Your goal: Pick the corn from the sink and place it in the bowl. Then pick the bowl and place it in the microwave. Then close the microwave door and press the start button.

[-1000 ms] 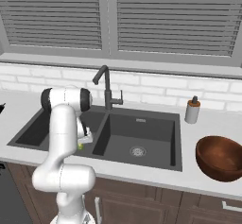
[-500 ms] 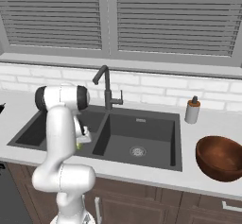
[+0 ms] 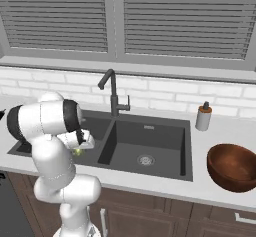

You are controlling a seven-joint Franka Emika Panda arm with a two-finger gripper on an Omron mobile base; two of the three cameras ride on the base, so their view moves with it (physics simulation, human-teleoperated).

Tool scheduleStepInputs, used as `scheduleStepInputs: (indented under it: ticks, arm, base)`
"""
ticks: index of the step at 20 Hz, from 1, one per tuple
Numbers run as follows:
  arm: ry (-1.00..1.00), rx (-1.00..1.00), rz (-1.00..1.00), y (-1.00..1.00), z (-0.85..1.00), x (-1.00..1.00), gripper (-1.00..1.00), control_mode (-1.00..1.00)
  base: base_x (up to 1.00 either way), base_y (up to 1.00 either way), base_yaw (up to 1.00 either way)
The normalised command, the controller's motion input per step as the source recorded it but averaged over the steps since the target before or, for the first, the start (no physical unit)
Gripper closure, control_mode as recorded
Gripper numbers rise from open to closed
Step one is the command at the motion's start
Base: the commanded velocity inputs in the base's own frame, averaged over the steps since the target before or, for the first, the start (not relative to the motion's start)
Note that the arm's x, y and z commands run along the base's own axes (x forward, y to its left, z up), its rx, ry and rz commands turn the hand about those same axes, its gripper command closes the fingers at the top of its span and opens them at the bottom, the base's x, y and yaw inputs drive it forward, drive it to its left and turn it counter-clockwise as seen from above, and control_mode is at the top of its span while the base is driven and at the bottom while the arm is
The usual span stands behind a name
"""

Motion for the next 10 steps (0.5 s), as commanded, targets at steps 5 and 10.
scheduleStepInputs:
  ticks: [5, 10]
  arm:
    - [-0.1, 0.06, -0.11, -0.3, 1.0, -0.76, 1.0, -1.0]
    - [-0.07, 0.07, -0.1, -0.33, 1.0, -0.68, 1.0, -1.0]
  base:
    - [0.0, 0.0, 0.0]
    - [0.0, 0.0, 0.0]
